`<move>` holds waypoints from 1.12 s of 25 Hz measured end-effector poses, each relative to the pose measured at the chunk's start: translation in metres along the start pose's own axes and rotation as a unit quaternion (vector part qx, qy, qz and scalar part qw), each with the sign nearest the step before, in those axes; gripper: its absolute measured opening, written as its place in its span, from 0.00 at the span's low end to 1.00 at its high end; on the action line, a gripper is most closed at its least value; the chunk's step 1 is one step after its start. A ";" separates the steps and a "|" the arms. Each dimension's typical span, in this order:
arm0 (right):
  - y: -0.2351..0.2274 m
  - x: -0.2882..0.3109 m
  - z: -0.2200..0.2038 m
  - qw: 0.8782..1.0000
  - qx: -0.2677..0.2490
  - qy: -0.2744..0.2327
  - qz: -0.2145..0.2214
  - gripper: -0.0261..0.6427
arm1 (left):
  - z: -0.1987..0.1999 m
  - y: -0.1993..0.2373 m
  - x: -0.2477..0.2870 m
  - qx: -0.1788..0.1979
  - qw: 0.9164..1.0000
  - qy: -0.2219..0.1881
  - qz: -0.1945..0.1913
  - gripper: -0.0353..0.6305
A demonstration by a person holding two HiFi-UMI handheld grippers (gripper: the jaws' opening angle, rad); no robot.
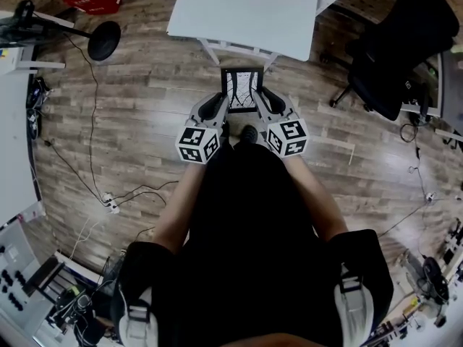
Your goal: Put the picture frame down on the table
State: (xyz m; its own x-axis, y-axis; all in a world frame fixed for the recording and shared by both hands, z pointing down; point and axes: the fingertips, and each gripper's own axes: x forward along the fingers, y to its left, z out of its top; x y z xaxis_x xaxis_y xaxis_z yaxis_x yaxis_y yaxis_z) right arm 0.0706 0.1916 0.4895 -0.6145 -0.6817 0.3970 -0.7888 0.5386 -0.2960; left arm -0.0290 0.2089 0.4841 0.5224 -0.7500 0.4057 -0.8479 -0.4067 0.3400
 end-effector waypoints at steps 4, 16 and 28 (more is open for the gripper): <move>-0.006 0.010 0.003 1.000 0.006 -0.002 -0.007 0.16 | 0.005 0.007 0.010 0.003 1.000 0.002 -0.007 0.18; -0.023 0.047 0.023 0.999 0.021 -0.011 -0.037 0.16 | 0.030 0.038 0.043 0.012 0.999 0.020 -0.034 0.18; -0.050 0.096 0.057 0.995 0.033 -0.021 -0.093 0.16 | 0.069 0.078 0.097 0.029 0.995 0.042 -0.090 0.18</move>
State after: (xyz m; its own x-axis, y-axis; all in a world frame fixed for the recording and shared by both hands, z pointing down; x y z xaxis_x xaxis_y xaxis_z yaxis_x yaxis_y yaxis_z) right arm 0.0500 0.0706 0.4925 -0.4559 -0.7876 0.4146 -0.8876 0.3682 -0.2766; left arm -0.0506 0.0682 0.4913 0.6702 -0.6164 0.4134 -0.7422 -0.5622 0.3648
